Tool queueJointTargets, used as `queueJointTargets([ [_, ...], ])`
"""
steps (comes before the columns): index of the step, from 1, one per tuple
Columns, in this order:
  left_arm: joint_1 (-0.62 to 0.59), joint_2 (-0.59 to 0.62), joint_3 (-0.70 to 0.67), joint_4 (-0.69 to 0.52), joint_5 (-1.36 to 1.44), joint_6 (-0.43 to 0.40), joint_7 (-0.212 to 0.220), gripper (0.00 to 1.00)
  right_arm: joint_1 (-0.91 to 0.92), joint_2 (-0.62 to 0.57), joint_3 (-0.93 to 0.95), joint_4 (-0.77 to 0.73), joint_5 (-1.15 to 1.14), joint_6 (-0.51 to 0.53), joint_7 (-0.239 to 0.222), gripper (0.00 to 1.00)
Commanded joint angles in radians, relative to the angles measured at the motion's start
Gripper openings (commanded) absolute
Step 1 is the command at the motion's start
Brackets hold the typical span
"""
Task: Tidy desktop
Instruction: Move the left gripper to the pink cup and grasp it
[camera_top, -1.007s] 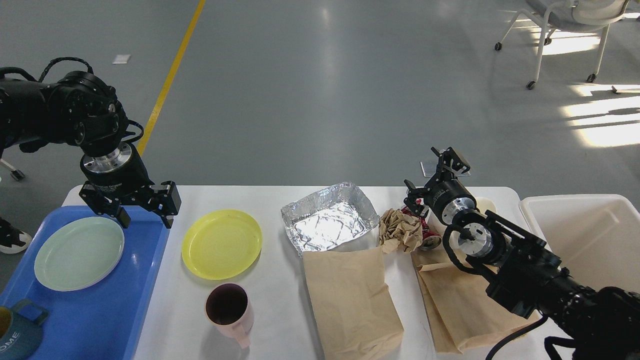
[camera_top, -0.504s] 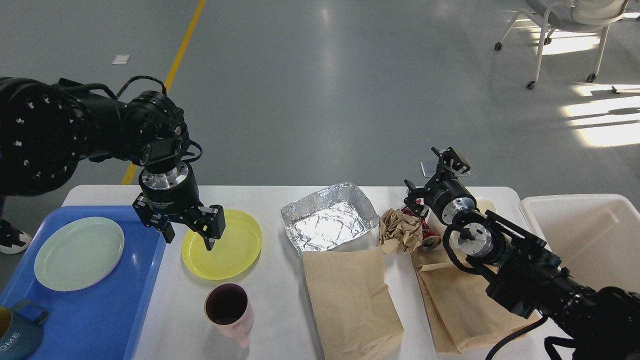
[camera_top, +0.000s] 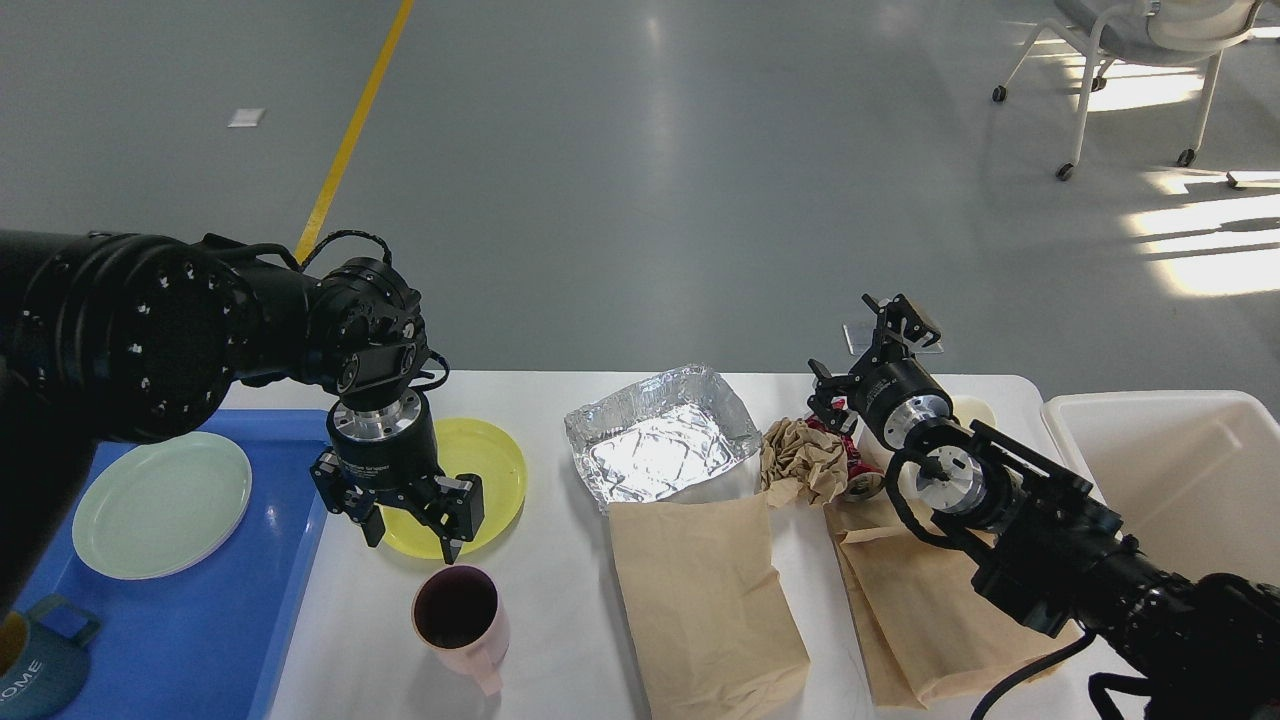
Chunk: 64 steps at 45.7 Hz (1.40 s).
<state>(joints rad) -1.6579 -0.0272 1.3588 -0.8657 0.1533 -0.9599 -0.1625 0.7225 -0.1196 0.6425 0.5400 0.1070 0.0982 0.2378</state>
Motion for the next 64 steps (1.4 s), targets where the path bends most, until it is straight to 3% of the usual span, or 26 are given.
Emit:
queueJointTargets([
  [1, 0.030, -0.002, -0.003, 0.020, 0.000, 0.000, 0.000, 0.79, 0.000, 0.000, 0.000, 0.000, 0.000, 0.000, 0.000, 1.00],
  [21, 0.078, -0.040, -0.004, 0.050, -0.001, 0.000, 0.000, 0.77, 0.000, 0.000, 0.000, 0.000, 0.000, 0.000, 0.000, 1.00],
  [36, 0.112, -0.057, 0.002, 0.082, 0.000, 0.000, 0.001, 0.57, 0.000, 0.000, 0.000, 0.000, 0.000, 0.000, 0.000, 1.00],
  [54, 0.150, -0.071, 0.002, 0.122, 0.000, 0.000, 0.001, 0.56, 0.000, 0.000, 0.000, 0.000, 0.000, 0.000, 0.000, 1.00],
  [64, 0.148, -0.073, 0.006, 0.122, 0.002, 0.000, 0.001, 0.49, 0.000, 0.000, 0.000, 0.000, -0.001, 0.000, 0.000, 1.00],
])
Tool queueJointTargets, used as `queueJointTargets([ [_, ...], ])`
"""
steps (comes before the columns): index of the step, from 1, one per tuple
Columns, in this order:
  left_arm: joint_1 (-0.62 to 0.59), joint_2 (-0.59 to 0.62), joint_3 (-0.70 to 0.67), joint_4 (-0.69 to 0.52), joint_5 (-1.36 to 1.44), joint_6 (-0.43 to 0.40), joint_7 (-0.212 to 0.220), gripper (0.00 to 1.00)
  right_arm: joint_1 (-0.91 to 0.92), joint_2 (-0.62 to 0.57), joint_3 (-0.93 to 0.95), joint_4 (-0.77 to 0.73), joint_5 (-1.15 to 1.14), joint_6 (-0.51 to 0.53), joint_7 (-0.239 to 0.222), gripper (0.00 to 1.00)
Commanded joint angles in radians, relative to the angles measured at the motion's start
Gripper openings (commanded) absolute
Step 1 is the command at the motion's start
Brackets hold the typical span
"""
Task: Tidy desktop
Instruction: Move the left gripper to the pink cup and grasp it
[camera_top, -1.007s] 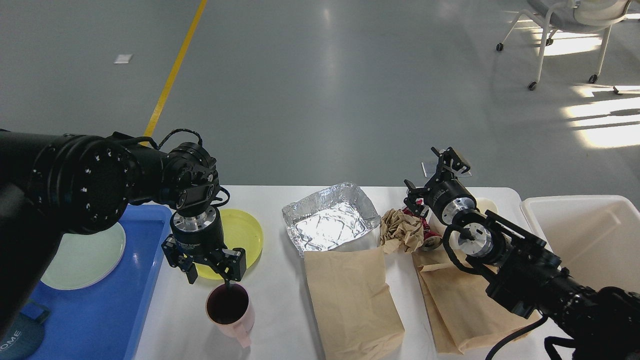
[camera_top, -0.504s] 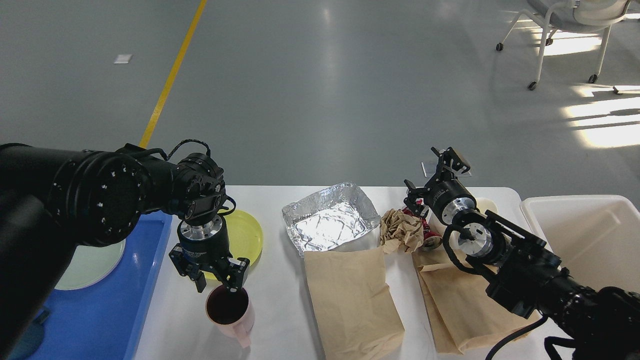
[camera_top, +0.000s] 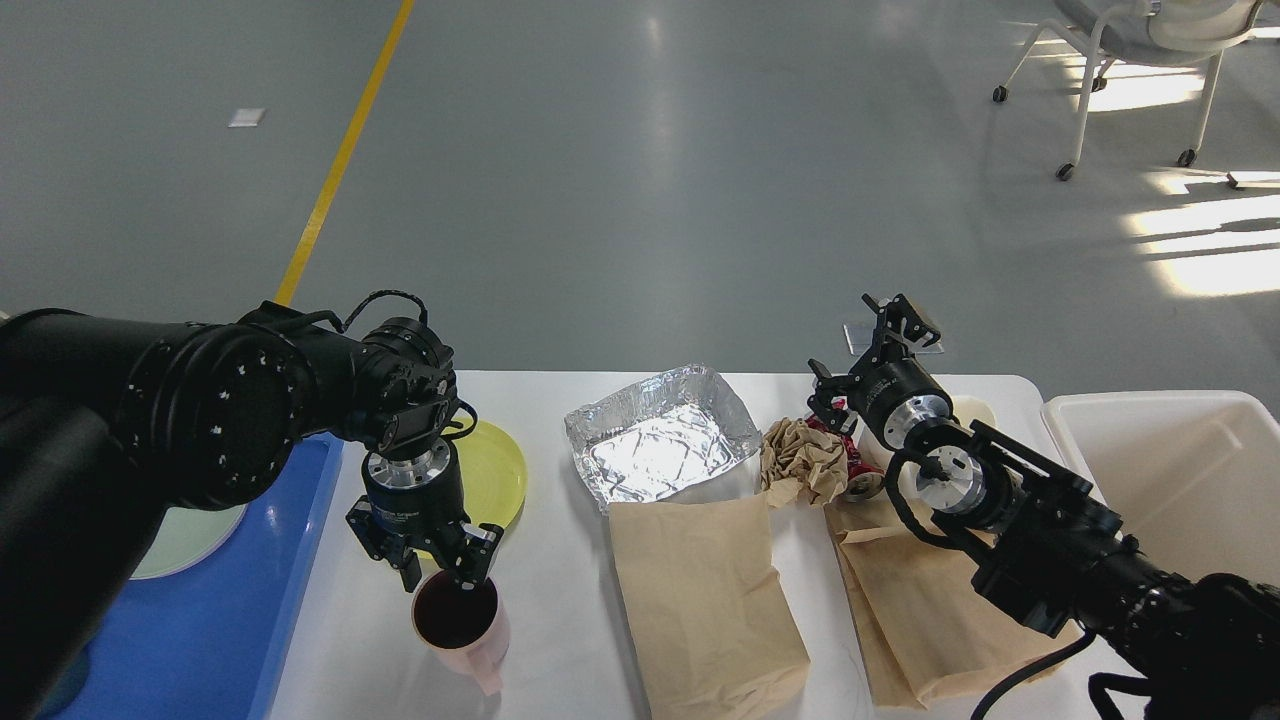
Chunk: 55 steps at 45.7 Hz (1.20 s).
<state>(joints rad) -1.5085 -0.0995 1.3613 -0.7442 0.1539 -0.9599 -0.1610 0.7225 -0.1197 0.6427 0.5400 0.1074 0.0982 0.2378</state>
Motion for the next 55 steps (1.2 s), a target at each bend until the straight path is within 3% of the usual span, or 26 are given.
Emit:
queueJointTargets([
  [1, -0.001, 0.000, 0.004, 0.000, 0.001, 0.000, 0.000, 0.47, 0.000, 0.000, 0.000, 0.000, 0.000, 0.000, 0.000, 1.00],
  [15, -0.001, 0.000, -0.004, 0.000, 0.003, 0.000, 0.038, 0.25, 0.000, 0.000, 0.000, 0.000, 0.000, 0.000, 0.000, 1.00],
  [29, -0.006, 0.001, -0.005, -0.001, 0.003, 0.000, 0.046, 0.01, 0.000, 0.000, 0.000, 0.000, 0.000, 0.000, 0.000, 1.00],
  [41, -0.021, 0.001, -0.008, -0.004, 0.003, 0.000, 0.044, 0.00, 0.000, 0.000, 0.000, 0.000, 0.000, 0.000, 0.000, 1.00],
  [55, -0.147, 0.007, -0.067, -0.096, -0.002, 0.000, 0.043, 0.00, 0.000, 0.000, 0.000, 0.000, 0.000, 0.000, 0.000, 1.00],
])
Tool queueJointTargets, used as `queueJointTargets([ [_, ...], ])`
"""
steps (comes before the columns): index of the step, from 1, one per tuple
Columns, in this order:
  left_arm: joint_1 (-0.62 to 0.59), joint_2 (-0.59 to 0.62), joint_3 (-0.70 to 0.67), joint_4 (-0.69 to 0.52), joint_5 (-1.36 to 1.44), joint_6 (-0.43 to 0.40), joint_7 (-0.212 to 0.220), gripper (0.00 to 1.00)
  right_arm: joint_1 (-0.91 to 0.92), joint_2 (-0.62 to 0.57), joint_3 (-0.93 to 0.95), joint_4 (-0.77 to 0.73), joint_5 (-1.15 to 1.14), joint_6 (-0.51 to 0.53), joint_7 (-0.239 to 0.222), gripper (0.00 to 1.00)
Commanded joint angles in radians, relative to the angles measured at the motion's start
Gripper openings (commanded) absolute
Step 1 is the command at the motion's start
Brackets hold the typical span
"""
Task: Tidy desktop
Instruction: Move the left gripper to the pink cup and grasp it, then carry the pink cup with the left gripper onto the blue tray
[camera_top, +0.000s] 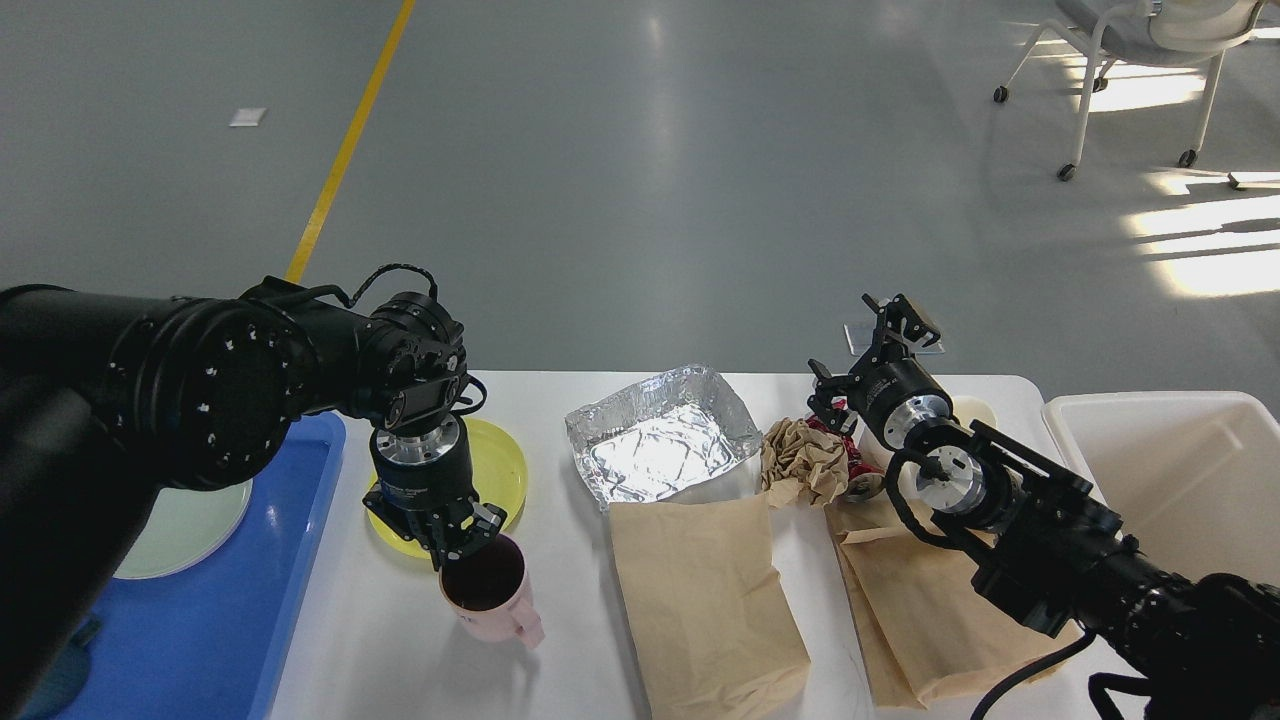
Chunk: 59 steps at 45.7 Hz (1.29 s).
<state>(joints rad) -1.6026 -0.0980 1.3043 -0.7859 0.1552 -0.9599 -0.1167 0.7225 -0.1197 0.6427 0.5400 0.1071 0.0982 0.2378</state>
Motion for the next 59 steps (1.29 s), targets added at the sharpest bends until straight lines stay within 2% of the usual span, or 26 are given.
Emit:
queueJointTargets([
  [1, -0.066, 0.009, -0.013, -0.068, -0.003, 0.000, -0.001, 0.00, 0.000, 0.000, 0.000, 0.000, 0.000, 0.000, 0.000, 1.00],
  [9, -0.187, 0.052, -0.010, -0.183, -0.002, 0.000, -0.001, 0.00, 0.000, 0.000, 0.000, 0.000, 0.000, 0.000, 0.000, 1.00],
  [17, -0.302, 0.153, 0.024, -0.306, 0.004, 0.000, -0.001, 0.00, 0.000, 0.000, -0.001, 0.000, 0.000, 0.000, 0.000, 1.00],
  [28, -0.313, 0.348, 0.116, -0.334, 0.010, 0.000, 0.002, 0.00, 0.000, 0.000, 0.000, 0.000, 0.000, 0.000, 0.000, 1.00],
  [39, -0.257, 0.552, 0.136, -0.309, 0.013, 0.000, 0.006, 0.00, 0.000, 0.000, 0.000, 0.000, 0.000, 0.000, 0.000, 1.00],
  [50, -0.112, 0.630, 0.139, -0.233, 0.029, 0.000, 0.006, 0.00, 0.000, 0.000, 0.000, 0.000, -0.001, 0.000, 0.000, 1.00],
  [59, 0.024, 0.673, 0.122, -0.104, 0.024, 0.000, -0.005, 0.00, 0.000, 0.000, 0.000, 0.000, 0.000, 0.000, 0.000, 1.00],
])
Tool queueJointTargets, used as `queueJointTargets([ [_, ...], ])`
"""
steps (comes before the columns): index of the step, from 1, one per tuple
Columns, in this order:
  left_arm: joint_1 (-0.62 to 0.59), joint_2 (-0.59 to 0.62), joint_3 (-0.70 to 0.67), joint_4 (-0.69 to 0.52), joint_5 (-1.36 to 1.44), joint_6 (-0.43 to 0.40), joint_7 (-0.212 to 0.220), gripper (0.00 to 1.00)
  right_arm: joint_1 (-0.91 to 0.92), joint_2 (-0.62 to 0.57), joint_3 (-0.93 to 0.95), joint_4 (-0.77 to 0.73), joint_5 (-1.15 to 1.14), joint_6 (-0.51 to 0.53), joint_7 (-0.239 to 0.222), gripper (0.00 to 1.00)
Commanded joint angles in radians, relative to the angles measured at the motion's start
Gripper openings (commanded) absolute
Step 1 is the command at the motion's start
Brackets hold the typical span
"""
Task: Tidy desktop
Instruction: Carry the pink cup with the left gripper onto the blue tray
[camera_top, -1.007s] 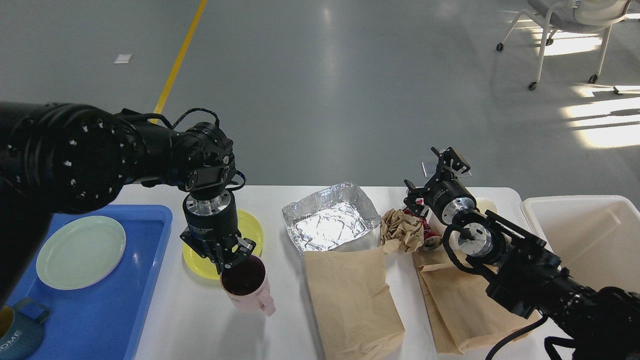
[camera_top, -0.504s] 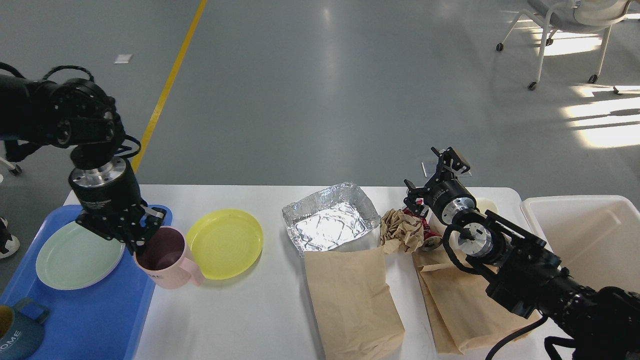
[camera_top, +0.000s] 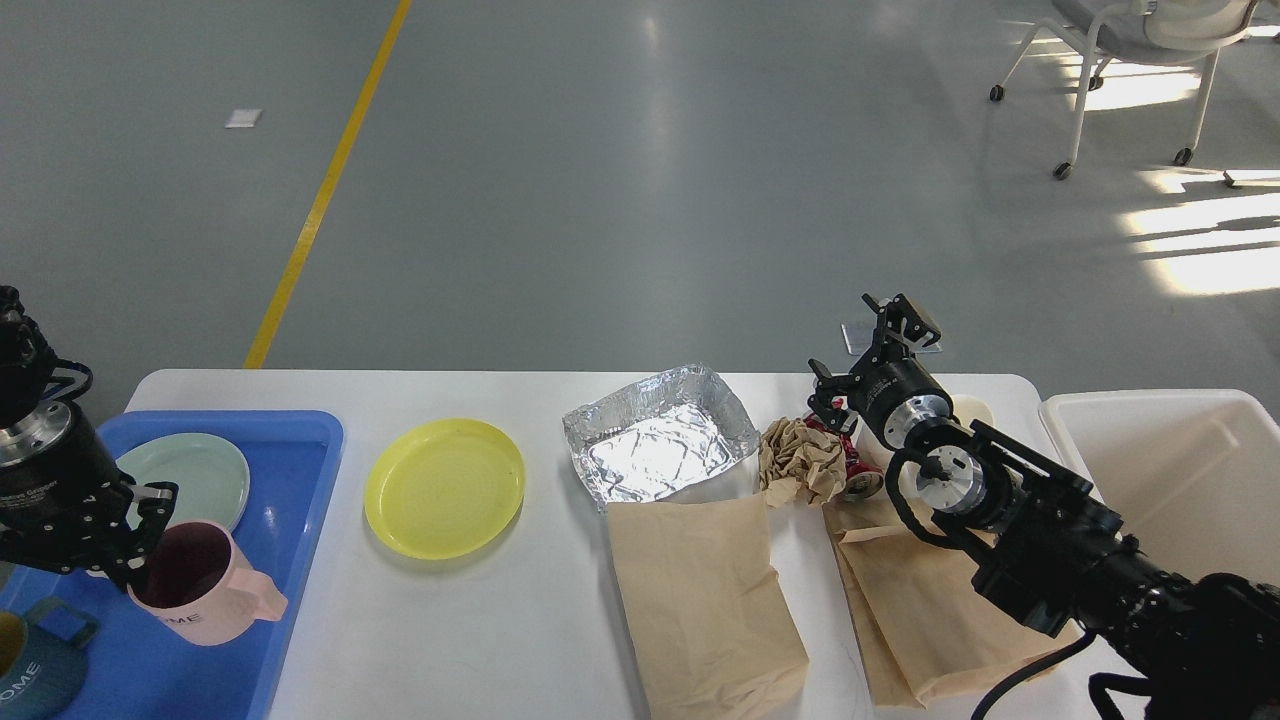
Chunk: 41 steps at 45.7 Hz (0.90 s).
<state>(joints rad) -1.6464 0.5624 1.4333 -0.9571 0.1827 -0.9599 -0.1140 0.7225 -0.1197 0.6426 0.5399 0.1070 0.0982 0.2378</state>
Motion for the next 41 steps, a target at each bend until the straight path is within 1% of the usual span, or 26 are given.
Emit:
queueJointTargets([
  [1, 0.079, 0.016, -0.007, 0.080, -0.003, 0.000, -0.009, 0.00, 0.000, 0.000, 0.000, 0.000, 0.000, 0.000, 0.000, 1.00],
  [11, 0.154, 0.062, -0.017, 0.133, -0.003, 0.000, -0.010, 0.00, 0.000, 0.000, 0.000, 0.000, 0.000, 0.000, 0.000, 1.00],
  [22, 0.243, 0.062, -0.073, 0.173, -0.003, 0.000, -0.009, 0.00, 0.000, 0.000, 0.000, 0.000, 0.000, 0.000, 0.000, 1.00],
  [38, 0.257, 0.062, -0.074, 0.185, -0.003, 0.000, -0.010, 0.00, 0.000, 0.000, 0.000, 0.000, 0.000, 0.000, 0.000, 1.00],
  [41, 0.257, 0.062, -0.074, 0.185, -0.003, 0.000, -0.009, 0.02, 0.000, 0.000, 0.000, 0.000, 0.000, 0.000, 0.000, 1.00],
])
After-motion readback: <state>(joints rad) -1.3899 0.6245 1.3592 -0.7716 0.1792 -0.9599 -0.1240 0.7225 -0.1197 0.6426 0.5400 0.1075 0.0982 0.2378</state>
